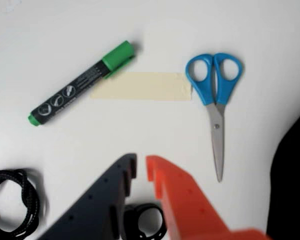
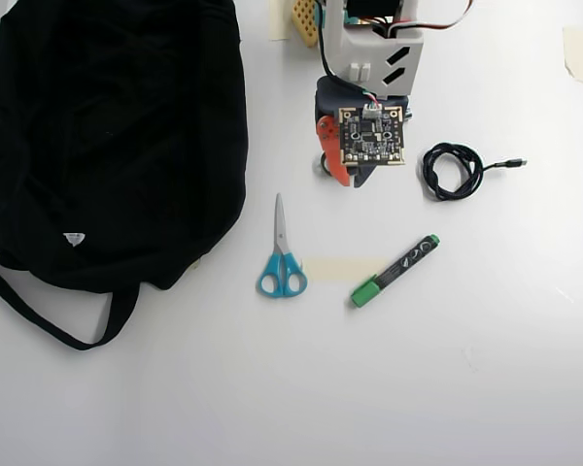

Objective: Put the green marker into the black bag

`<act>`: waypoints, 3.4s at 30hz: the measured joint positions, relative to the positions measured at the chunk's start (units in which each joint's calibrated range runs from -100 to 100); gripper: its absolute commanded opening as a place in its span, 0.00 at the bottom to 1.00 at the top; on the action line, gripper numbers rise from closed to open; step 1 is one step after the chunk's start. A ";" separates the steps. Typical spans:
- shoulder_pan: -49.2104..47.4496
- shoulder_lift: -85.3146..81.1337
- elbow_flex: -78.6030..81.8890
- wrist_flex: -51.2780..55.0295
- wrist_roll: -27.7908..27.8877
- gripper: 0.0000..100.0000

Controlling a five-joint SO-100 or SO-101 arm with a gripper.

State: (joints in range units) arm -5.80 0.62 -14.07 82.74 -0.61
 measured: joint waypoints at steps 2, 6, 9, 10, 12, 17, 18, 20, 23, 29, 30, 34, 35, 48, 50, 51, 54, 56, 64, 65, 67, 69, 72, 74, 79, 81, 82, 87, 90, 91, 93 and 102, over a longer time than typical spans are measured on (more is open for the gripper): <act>0.00 0.00 0.00 0.00 0.00 0.02; -0.88 0.00 0.00 0.00 0.00 0.02; -1.62 0.00 0.00 0.00 0.00 0.02; -1.84 0.00 0.00 0.00 0.00 0.02; -2.06 0.00 0.00 0.09 0.00 0.02; -1.98 0.00 0.00 1.55 0.00 0.02; -1.98 0.00 0.00 1.55 0.00 0.02; -1.91 0.00 0.00 1.72 0.00 0.02; -1.91 0.00 0.00 1.72 0.00 0.02; -1.91 0.00 0.00 1.72 0.00 0.02; -1.91 0.00 0.00 1.72 0.00 0.02; -1.91 0.00 0.00 1.72 0.00 0.02; -1.91 0.00 0.00 1.72 0.00 0.02; -1.91 0.00 0.00 1.72 0.00 0.02; -1.91 0.00 0.00 1.72 0.00 0.02; -1.91 0.00 0.00 1.72 0.00 0.02; -2.79 0.00 0.00 1.63 0.00 0.02; -4.04 0.00 0.00 0.43 0.00 0.02; -7.86 4.15 -0.16 -7.99 -0.63 0.02; -8.23 5.40 -0.71 -8.67 -1.12 0.02; -9.11 7.72 -2.67 -9.27 -1.90 0.02; -9.70 10.38 -5.19 -9.36 -2.54 0.02; -10.21 14.61 -9.67 -9.36 -3.86 0.02; -10.21 17.02 -12.81 -9.36 -4.88 0.02; -10.58 22.17 -18.32 -9.45 -6.35 0.02; -10.95 23.74 -19.58 -9.45 -6.54 0.02; -11.24 24.33 -19.97 -9.45 -6.54 0.02; -12.49 26.57 -20.44 -9.45 -7.13 0.08; -12.49 26.65 -20.52 -8.07 -8.89 0.12; -12.42 26.82 -20.52 -7.47 -9.04 0.12; -12.20 27.56 -20.52 -6.53 -9.13 0.11; -11.32 31.30 -20.52 -6.10 -9.57 0.06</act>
State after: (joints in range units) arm -17.12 31.92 -34.59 76.64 -10.18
